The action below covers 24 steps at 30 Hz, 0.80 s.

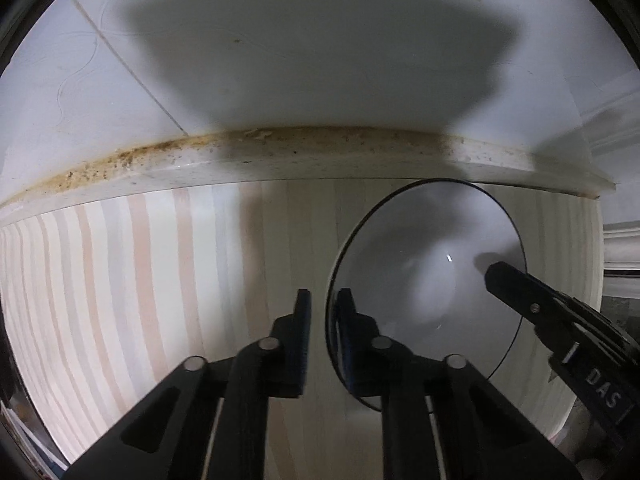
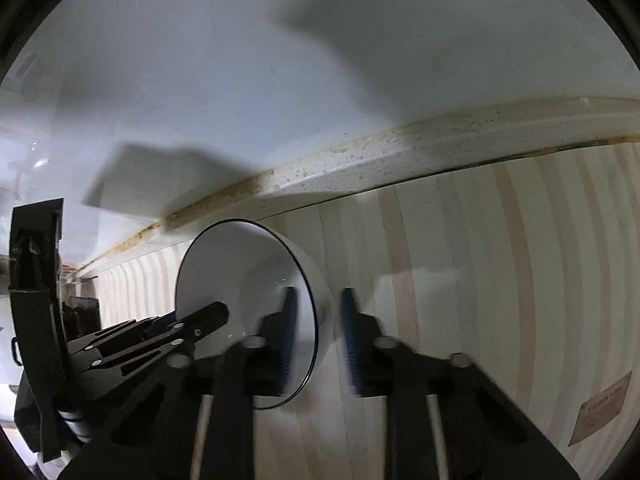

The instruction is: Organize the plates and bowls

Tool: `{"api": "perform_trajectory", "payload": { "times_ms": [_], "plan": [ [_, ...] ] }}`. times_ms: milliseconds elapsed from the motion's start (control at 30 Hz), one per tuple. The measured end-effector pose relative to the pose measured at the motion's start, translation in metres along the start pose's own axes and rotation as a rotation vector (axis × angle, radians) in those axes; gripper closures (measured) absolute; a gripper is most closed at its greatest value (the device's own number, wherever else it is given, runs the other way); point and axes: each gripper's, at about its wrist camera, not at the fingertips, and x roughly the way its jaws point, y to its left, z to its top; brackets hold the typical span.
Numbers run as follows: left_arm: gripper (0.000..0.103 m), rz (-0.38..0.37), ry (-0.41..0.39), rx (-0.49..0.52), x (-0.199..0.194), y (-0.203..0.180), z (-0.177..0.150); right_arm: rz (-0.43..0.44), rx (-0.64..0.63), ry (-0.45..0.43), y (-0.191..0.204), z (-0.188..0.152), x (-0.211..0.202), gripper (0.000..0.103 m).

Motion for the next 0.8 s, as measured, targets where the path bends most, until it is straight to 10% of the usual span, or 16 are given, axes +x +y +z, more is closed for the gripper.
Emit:
{"api": "perform_trajectory", "payload": {
  "times_ms": [800],
  "plan": [
    [0.096, -0.039, -0.133, 0.108, -0.112, -0.009, -0.088, -0.017, -0.073, -0.084, 0.051, -0.078, -0.085, 0.094]
  ]
}}
